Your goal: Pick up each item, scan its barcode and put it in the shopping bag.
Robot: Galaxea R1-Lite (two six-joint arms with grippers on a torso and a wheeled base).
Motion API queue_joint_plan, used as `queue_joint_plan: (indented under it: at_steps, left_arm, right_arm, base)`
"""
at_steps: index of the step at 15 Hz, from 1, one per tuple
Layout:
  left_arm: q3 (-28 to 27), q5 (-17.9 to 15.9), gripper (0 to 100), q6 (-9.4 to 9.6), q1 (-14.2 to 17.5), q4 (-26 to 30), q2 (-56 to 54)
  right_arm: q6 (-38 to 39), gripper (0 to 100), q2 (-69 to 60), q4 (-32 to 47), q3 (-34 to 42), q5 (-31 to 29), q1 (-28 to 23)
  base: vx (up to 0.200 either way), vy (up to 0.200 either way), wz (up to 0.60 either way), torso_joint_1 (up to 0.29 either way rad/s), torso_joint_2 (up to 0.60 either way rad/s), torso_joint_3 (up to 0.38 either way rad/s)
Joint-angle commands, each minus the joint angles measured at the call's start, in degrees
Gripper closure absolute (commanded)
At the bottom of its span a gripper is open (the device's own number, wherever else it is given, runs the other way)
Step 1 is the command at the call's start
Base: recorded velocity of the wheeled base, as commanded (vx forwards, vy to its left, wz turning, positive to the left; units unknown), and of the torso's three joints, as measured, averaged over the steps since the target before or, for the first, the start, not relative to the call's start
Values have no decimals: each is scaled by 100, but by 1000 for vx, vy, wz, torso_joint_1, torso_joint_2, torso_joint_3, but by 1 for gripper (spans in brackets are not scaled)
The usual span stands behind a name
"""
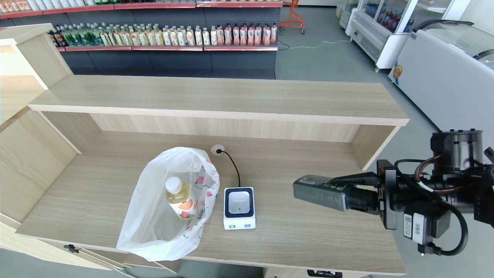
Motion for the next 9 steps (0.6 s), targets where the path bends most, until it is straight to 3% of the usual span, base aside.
queue_joint_plan:
  at_steps: [1,5,7,8,9]
  left_arm:
    - [1,0,0,0,2,-1,-2]
    - [1,0,0,0,2,-1,-2]
    - [1,0,0,0,2,-1,-2]
    - [1,0,0,0,2,-1,-2]
    - [1,0,0,0,2,-1,-2]
  right_arm:
    - [832,100,-664,493,33,-79,-744]
    - [4014,100,-1024,555,270,-88,-1219]
    - [5772,100,-1086,537,279,-870,-1184]
    - [5772,100,-1086,537,279,-870,-1184]
    - [7775,100,-1112,370,191,-1468,-999]
  base:
    - [0,0,0,0,0,0]
    - [0,0,0,0,0,0]
    - [0,0,0,0,0,0]
    - [0,0,0,0,0,0]
    - [0,0,0,0,0,0]
